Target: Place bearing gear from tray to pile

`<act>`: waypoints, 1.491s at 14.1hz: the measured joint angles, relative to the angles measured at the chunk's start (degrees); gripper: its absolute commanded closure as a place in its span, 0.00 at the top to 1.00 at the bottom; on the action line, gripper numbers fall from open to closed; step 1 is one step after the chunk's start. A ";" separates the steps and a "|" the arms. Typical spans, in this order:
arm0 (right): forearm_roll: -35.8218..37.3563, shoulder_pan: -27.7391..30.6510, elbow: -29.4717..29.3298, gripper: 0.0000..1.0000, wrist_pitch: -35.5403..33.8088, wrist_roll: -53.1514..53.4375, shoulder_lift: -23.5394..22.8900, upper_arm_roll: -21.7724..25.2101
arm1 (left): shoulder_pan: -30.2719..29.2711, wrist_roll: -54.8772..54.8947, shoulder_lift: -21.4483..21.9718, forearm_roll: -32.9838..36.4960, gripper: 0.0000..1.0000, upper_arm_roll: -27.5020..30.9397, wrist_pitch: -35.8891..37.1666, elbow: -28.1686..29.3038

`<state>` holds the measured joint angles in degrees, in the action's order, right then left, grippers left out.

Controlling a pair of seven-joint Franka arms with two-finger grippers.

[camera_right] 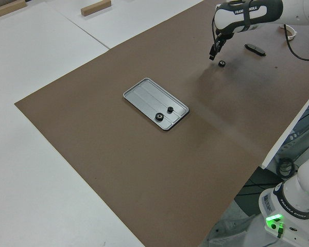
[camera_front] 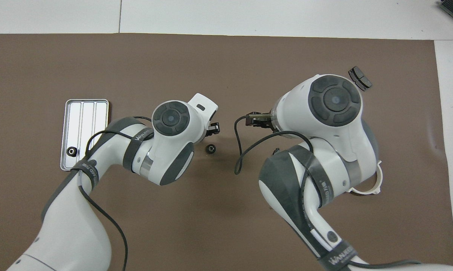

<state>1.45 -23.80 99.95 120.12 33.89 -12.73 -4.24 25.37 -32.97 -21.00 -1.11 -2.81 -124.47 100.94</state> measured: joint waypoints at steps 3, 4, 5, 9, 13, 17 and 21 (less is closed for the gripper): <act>0.00 -2.36 0.03 1.00 3.12 2.68 -2.45 0.03 | -8.12 8.49 0.08 -0.93 0.51 -0.01 6.27 -3.42; 0.00 -3.43 0.05 1.00 4.48 3.59 -3.44 0.03 | -10.55 10.95 0.14 -1.19 0.51 -0.02 7.40 -3.65; 0.00 -4.61 0.07 1.00 5.87 4.36 -4.58 0.03 | -12.84 13.53 0.19 -1.31 0.51 -0.02 8.43 -3.74; 0.08 -7.49 -0.04 1.00 8.33 5.12 -7.90 0.06 | -19.20 19.29 0.29 -1.41 0.51 0.10 10.78 -3.29; 4.23 -10.33 -0.17 1.00 12.29 9.08 -12.63 0.07 | -23.81 24.44 1.36 -1.41 0.52 0.16 11.19 0.29; 5.12 -11.88 -0.34 1.00 15.51 9.68 -16.21 0.11 | -27.68 29.78 3.48 -1.41 0.59 0.16 9.84 5.99; 5.88 -12.40 -0.49 0.86 16.01 9.68 -17.06 0.11 | -28.56 30.67 6.01 -1.41 0.62 0.03 3.26 13.73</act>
<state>7.33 -36.19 99.46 136.13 43.57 -29.79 -4.13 -3.19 -2.30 -15.00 -2.52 -2.78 -121.21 114.67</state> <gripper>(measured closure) 0.040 0.374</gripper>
